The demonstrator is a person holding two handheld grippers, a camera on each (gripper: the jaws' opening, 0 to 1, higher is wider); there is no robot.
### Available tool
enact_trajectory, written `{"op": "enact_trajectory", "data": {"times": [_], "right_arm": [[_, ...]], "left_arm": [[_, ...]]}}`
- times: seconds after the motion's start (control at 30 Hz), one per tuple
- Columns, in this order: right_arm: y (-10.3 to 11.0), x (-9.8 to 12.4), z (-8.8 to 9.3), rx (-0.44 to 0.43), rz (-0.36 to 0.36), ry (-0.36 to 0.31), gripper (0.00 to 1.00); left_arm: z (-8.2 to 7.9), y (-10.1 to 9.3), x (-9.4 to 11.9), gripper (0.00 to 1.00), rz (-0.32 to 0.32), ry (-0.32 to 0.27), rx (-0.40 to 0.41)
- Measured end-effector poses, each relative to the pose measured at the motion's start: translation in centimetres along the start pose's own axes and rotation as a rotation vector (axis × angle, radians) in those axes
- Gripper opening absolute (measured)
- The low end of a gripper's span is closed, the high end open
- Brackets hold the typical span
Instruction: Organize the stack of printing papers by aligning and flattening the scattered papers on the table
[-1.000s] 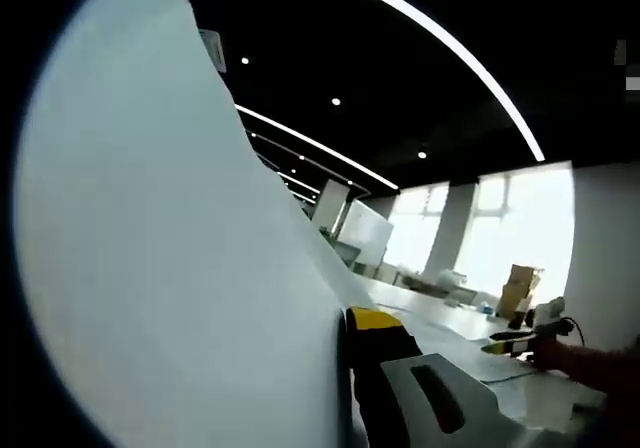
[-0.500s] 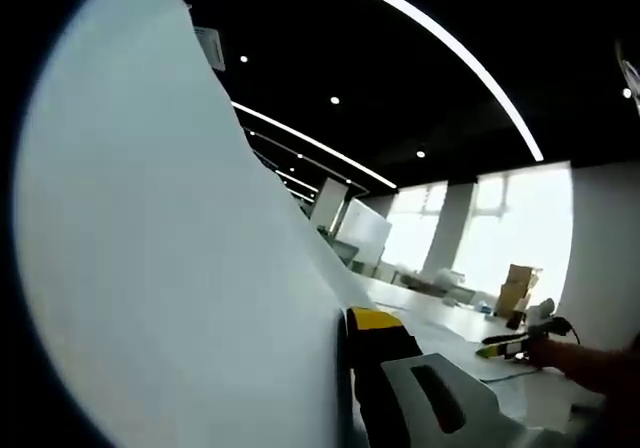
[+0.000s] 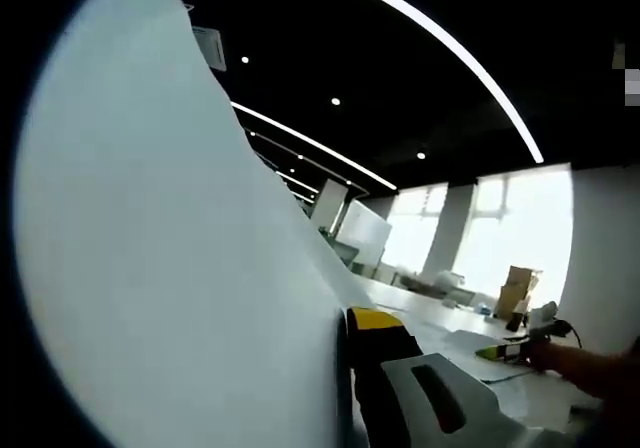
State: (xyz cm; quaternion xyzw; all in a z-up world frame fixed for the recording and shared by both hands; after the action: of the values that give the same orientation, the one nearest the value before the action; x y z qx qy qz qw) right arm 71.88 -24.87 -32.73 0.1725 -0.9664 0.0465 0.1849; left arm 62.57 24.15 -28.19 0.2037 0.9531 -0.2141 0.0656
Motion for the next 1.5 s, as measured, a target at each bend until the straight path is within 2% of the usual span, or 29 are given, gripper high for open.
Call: {"op": "enact_trajectory", "data": {"times": [0.23,0.33,0.37,0.5,0.8,0.97,1.13,1.23,1.5], "right_arm": [[0.7,0.3,0.0,0.018,-0.007,-0.009,0.42],[1.0,0.4,-0.3,0.113,0.003,-0.036,0.37],[1.3,0.5,-0.3,0.132,-0.014,-0.042,0.34],[1.5,0.3,-0.4,0.154,-0.018,-0.043,0.28],[1.7,0.1,-0.4,0.154,-0.045,-0.020,0.19],[1.4,0.2,-0.5,0.123,-0.056,-0.021,0.15],[0.8,0.7,-1.0,0.069,-0.055,-0.061,0.08],[0.6,0.8,-1.1,0.042,-0.061,-0.078,0.08],[0.9,1.3,-1.5,0.048,-0.061,-0.114,0.07]], "left_arm": [[0.0,0.0,0.0,0.08,-0.001,-0.004,0.002],[0.0,0.0,0.0,0.08,-0.001,-0.005,0.002],[0.0,0.0,0.0,0.08,-0.001,-0.005,0.002],[0.0,0.1,0.0,0.08,0.000,-0.006,0.003],[-0.1,0.1,0.0,0.08,-0.001,-0.009,0.006],[-0.1,0.1,0.0,0.08,-0.001,-0.011,0.006],[-0.1,0.1,0.0,0.08,-0.002,-0.010,0.007],[-0.1,0.1,0.0,0.08,-0.002,-0.010,0.006],[-0.1,0.2,0.0,0.08,-0.004,-0.008,0.006]]}}
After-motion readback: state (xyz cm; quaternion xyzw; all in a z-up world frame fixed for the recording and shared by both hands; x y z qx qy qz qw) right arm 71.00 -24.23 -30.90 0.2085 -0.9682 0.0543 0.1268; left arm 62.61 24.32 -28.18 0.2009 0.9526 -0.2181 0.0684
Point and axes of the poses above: the point that each gripper's makers call its tool centre point, and the gripper's own axes: x roughly backward along the fingers, y roughly to its left, z roughly out of its underside, the point moved 7 cm from there along x, roughly backward along the fingers, and after that the axes turned 5 degrees about z, right-handed, at the moved point
